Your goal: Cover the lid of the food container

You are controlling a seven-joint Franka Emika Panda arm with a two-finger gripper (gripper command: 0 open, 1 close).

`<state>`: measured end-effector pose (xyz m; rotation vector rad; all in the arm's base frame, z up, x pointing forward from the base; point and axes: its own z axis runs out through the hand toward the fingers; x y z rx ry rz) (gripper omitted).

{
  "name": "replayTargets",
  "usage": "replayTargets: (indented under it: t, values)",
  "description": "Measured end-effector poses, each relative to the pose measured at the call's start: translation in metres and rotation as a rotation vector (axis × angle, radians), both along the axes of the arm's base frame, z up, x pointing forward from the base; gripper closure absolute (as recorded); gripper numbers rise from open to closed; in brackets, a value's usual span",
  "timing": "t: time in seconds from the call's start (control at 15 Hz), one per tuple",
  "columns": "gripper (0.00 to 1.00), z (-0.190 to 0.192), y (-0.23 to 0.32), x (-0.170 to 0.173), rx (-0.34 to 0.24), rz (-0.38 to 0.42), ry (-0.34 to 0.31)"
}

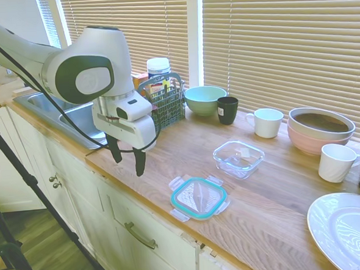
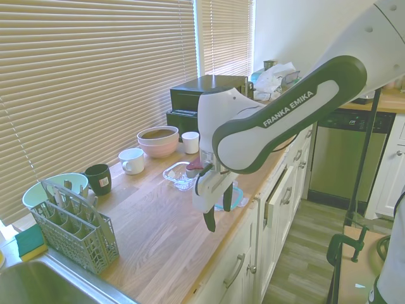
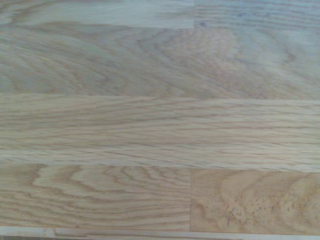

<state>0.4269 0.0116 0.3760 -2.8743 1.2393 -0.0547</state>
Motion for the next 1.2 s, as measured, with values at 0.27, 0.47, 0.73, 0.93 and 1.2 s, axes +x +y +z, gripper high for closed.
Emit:
replayTargets:
  t: [0.27,0.47,0.73,0.93,1.2]
  values:
    - [0.0,0.002,-0.003,-0.001,0.001,-0.006,-0.005]
    - [0.0,0.012,-0.031,-0.002,0.01,-0.034,-0.029]
    - [0.0,0.018,-0.096,-0.009,0.043,-0.054,-0.051]
    - [0.0,0.032,-0.145,-0.008,0.083,-0.059,-0.098]
    - [0.0,0.032,-0.198,0.01,0.148,-0.048,-0.127]
